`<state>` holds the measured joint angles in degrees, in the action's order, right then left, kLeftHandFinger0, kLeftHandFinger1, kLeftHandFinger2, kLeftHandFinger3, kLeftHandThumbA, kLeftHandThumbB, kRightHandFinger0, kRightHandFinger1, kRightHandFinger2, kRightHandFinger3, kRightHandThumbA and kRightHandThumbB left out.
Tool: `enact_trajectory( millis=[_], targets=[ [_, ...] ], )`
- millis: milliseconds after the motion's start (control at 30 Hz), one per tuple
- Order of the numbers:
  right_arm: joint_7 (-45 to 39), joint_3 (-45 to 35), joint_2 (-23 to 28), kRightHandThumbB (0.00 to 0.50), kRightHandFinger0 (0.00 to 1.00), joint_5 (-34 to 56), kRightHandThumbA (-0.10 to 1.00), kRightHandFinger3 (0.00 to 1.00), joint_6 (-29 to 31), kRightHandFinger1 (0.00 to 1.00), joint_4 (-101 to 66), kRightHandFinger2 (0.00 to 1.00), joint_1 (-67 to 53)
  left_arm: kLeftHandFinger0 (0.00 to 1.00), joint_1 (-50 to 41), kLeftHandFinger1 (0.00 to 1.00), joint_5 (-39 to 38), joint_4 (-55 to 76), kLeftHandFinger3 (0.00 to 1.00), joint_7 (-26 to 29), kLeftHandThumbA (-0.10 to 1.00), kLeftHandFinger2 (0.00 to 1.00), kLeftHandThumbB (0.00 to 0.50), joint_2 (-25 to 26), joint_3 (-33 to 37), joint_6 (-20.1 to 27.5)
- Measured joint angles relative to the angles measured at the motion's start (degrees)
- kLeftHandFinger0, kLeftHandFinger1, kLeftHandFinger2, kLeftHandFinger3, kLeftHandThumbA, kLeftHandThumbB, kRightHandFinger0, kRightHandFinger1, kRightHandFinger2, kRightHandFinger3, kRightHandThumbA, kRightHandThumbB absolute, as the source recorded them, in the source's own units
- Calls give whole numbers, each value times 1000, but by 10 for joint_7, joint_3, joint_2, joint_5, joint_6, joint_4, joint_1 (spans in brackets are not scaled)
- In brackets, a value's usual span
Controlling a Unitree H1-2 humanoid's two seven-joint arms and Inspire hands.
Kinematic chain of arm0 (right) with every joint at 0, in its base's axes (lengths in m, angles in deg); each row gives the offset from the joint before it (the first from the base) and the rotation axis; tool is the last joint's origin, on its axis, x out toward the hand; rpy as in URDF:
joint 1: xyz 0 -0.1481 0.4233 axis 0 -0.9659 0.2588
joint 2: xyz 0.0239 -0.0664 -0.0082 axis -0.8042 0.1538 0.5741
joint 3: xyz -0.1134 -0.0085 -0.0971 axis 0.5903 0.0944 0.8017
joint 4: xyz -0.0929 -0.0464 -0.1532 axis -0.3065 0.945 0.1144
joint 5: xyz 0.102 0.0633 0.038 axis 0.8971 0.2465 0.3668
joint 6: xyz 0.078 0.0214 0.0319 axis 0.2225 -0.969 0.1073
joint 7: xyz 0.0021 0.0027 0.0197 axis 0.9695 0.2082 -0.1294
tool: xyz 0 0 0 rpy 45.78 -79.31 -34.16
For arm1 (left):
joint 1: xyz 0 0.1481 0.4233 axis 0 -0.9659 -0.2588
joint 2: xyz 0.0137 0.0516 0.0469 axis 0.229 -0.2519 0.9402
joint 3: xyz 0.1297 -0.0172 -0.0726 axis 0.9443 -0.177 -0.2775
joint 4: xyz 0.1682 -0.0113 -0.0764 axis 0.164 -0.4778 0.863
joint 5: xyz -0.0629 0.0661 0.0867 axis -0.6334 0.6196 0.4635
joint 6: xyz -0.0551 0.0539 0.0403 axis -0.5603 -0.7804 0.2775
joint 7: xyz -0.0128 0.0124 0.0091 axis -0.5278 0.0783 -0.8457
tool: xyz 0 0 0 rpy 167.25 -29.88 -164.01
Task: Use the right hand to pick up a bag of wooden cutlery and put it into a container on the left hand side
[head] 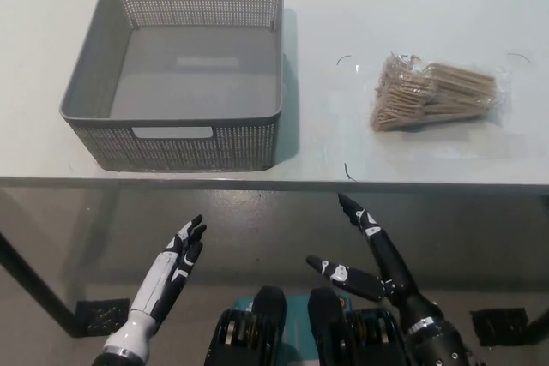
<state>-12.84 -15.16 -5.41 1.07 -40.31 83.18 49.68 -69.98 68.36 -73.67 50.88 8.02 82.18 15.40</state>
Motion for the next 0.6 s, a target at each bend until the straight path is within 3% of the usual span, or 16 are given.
enact_trajectory(
  millis=[233, 333, 600],
  targets=[
    [-20, 8, 43, 491, 1000, -12, 1000, 1000, -23, 1000, -145, 1000, -63, 1000, -3, 1000, -7, 11, 1000, -9, 1000, 1000, 286, 0, -3, 0],
    [-33, 6, 65, 486, 1000, -6, 1000, 1000, -35, 1000, -209, 1000, -96, 1000, -8, 1000, -9, 11, 1000, -11, 1000, 1000, 305, 0, -3, 0],
    [-51, -42, 113, 500, 1000, 1, 1000, 1000, -82, 1000, -355, 1000, -112, 1000, -23, 1000, -12, 12, 1000, -16, 1000, 1000, 300, 0, -3, 0]
  ],
)
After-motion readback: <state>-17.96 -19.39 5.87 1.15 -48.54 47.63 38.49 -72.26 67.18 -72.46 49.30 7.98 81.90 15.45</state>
